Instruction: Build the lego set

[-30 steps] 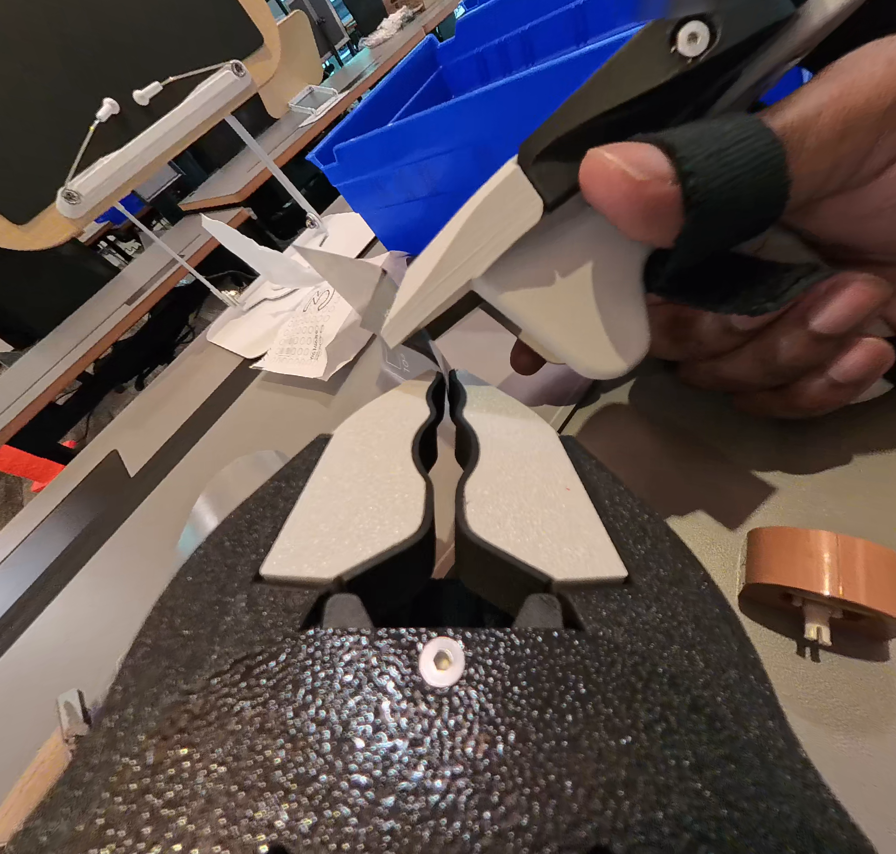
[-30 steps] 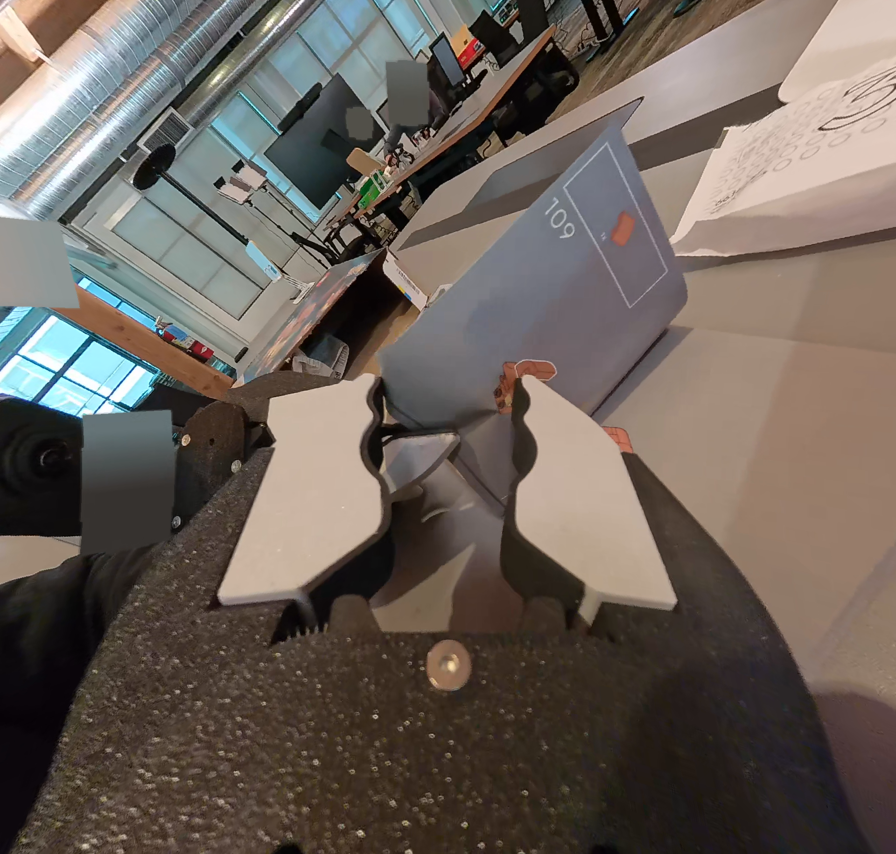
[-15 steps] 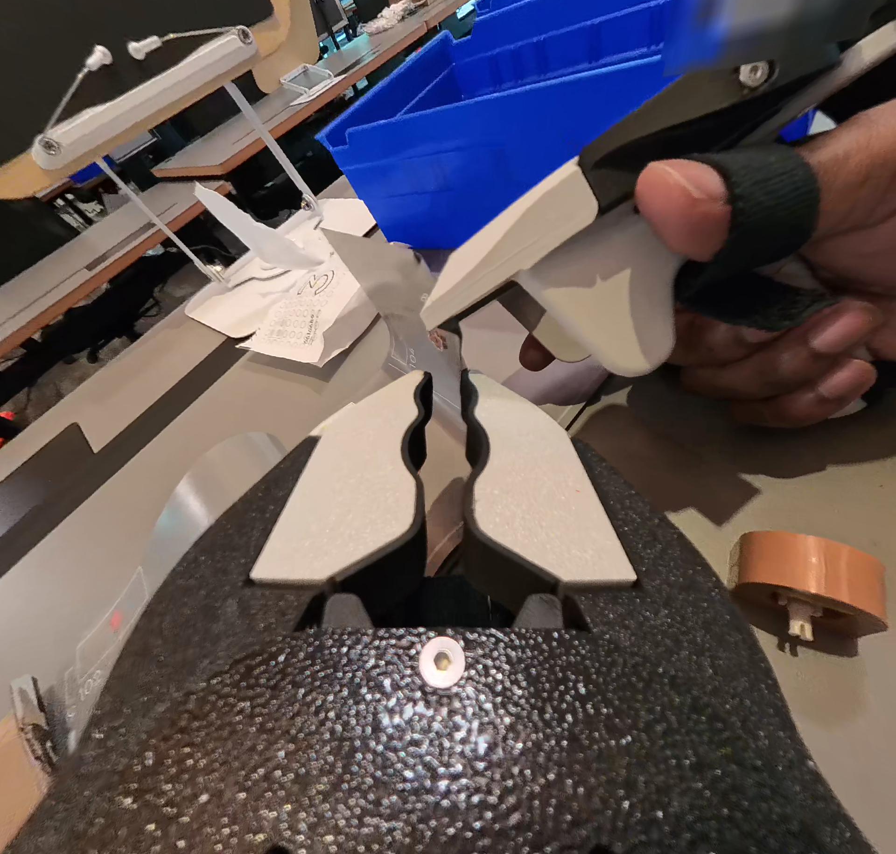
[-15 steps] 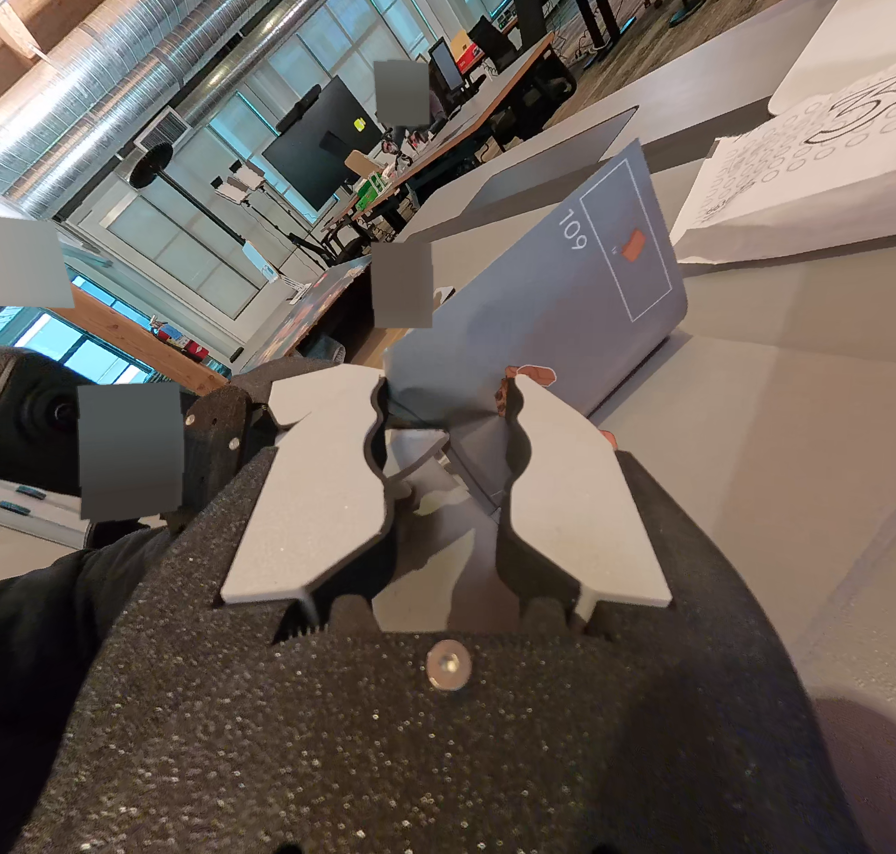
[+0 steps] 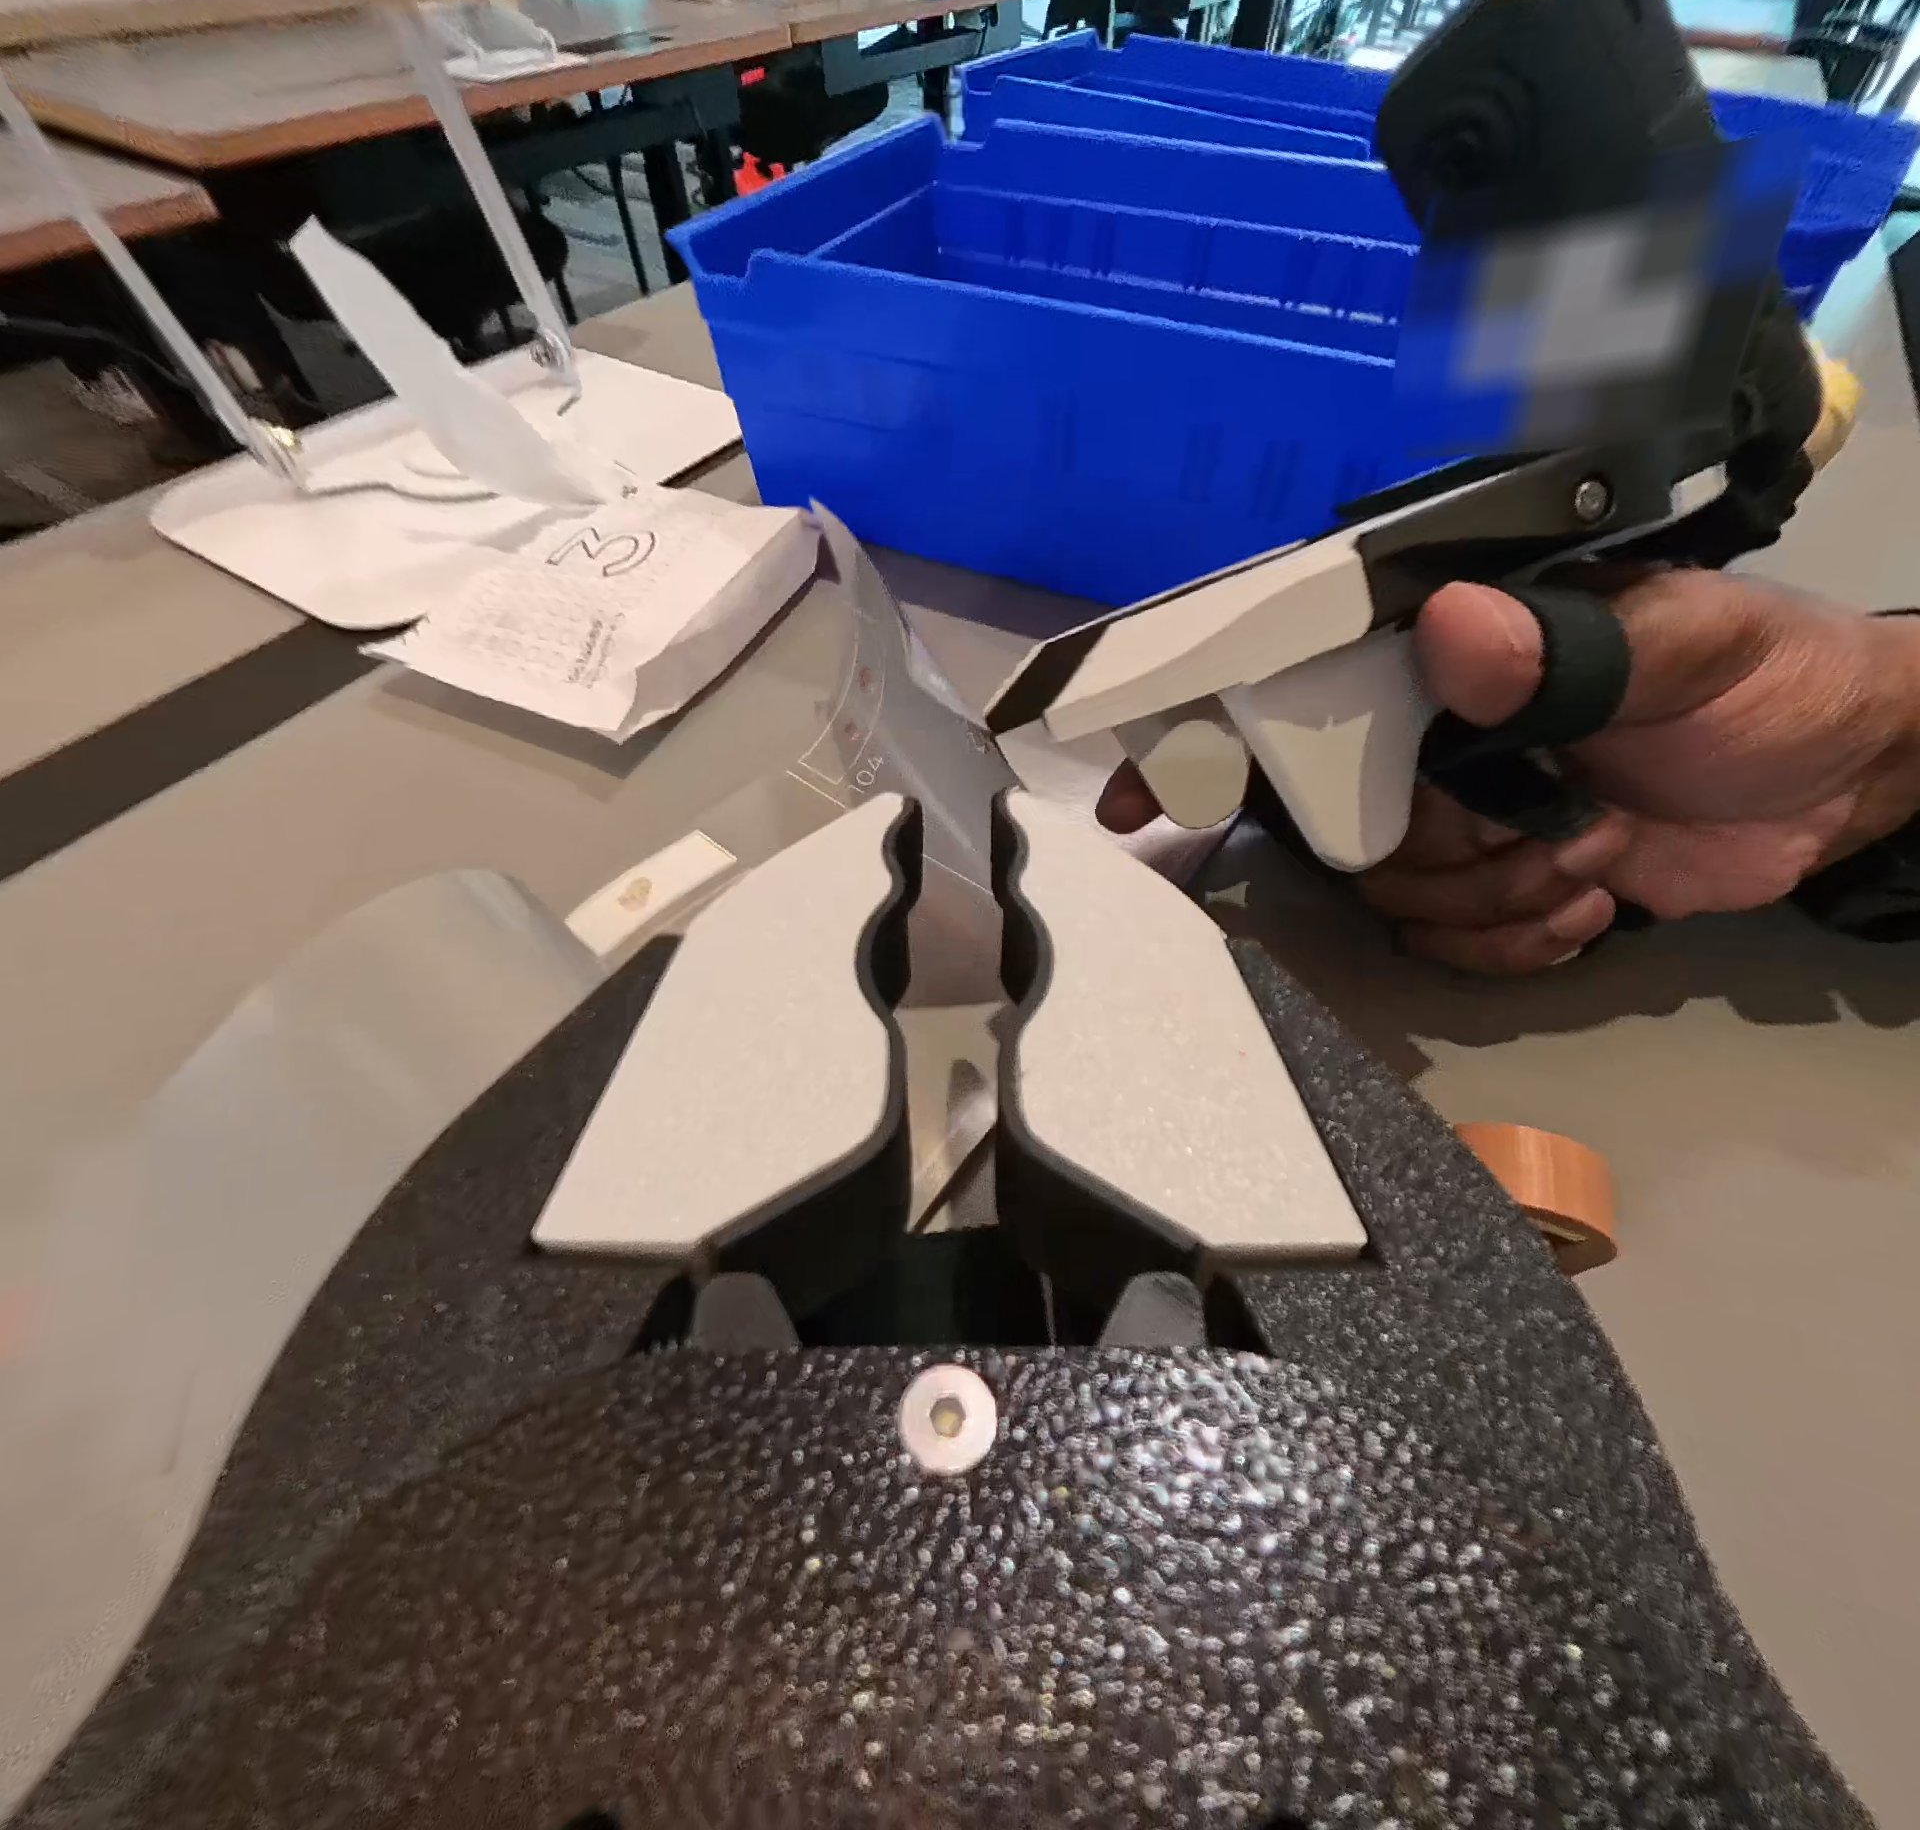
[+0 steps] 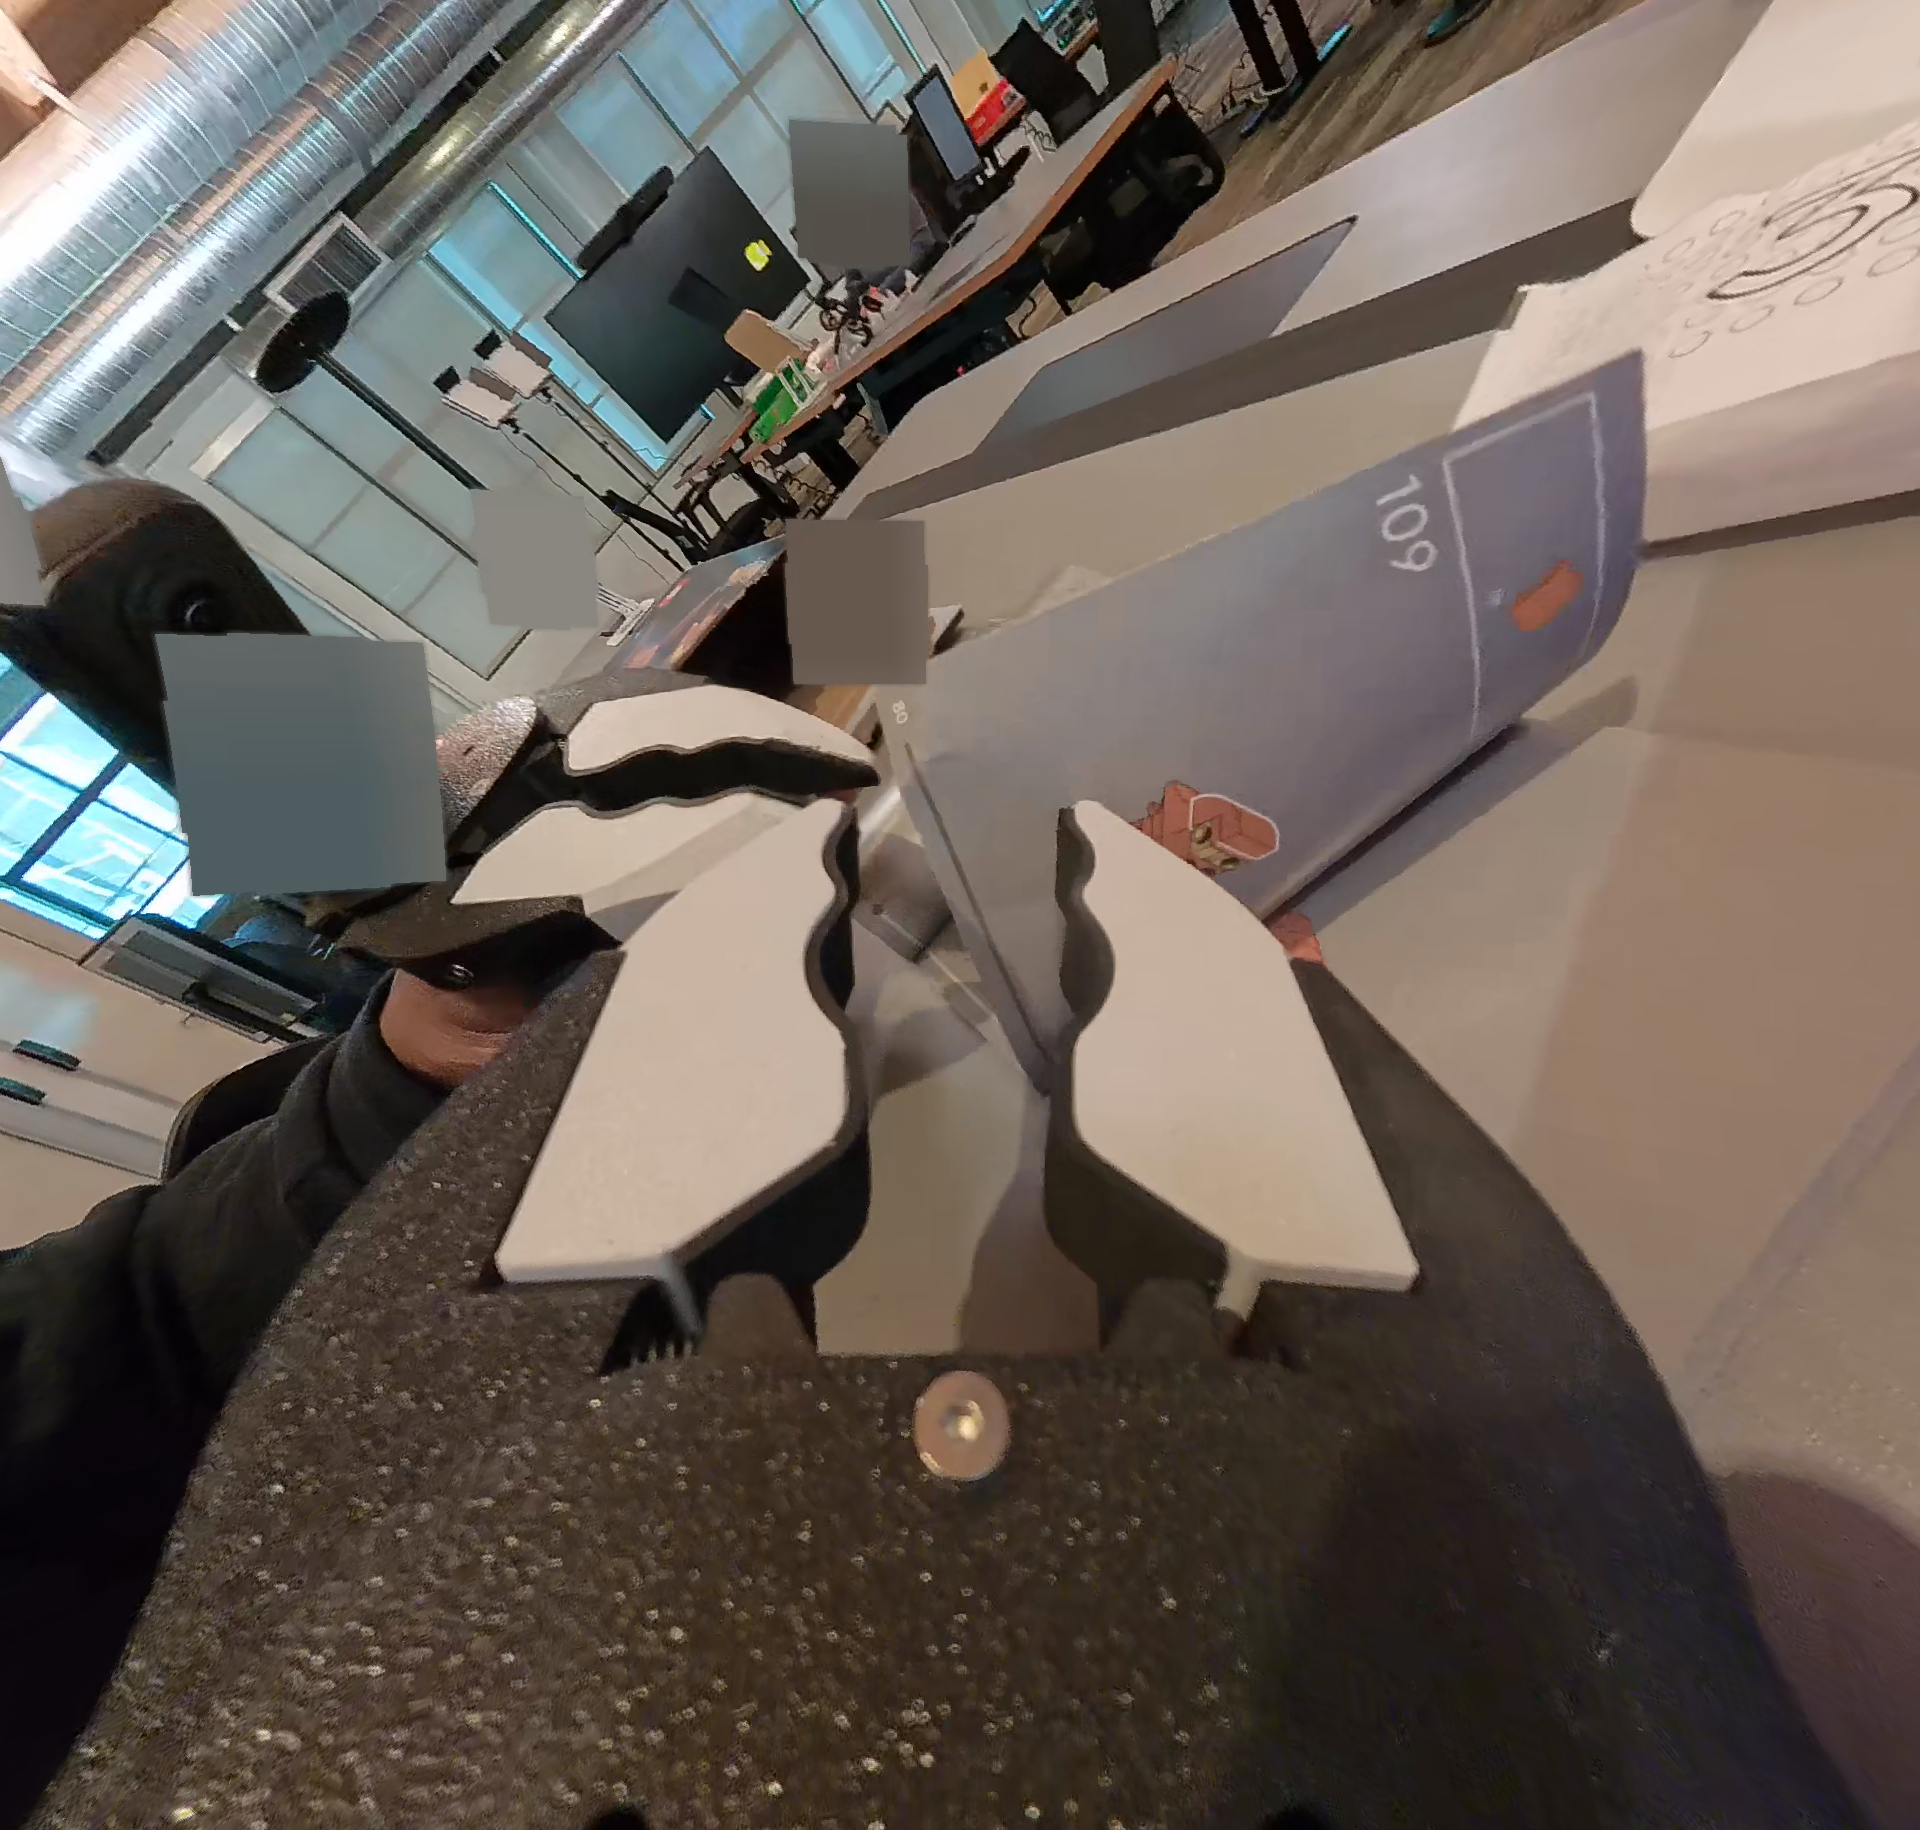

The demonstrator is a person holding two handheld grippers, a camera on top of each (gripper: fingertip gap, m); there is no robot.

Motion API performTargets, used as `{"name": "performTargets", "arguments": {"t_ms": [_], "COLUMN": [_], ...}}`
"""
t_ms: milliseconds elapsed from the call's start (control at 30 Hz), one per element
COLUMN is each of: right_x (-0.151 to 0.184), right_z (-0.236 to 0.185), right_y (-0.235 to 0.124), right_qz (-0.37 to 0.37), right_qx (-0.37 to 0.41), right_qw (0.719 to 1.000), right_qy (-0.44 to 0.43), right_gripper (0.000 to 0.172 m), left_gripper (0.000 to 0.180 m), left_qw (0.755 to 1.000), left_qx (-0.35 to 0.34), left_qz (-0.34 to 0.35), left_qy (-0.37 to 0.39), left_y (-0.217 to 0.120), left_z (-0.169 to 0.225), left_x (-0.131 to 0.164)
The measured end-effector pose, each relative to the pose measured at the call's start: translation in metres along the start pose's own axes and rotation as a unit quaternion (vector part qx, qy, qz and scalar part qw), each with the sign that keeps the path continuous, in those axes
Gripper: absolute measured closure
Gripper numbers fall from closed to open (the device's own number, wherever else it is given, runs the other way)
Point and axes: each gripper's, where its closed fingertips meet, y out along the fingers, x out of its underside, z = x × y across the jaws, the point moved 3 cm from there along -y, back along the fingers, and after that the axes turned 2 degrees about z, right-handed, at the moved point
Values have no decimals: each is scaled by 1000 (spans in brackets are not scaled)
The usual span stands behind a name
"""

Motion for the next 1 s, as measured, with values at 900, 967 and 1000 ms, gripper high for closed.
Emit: {"name": "performTargets", "arguments": {"t_ms": [900, 967, 1000], "right_x": [6, 6, 6], "right_z": [1, 1, 1], "right_y": [-5, -5, -5], "right_qz": [-22, -23, -23], "right_qx": [11, 12, 12], "right_qw": [999, 999, 999], "right_qy": [-20, -22, -22], "right_gripper": [131, 131, 131], "left_gripper": [166, 166, 166], "left_qw": [986, 986, 986], "left_qx": [68, 65, 64], "left_qz": [18, 18, 17], "left_qy": [-154, -152, -152], "left_y": [26, 26, 26], "left_z": [0, -1, -1], "left_x": [-13, -13, -13]}}
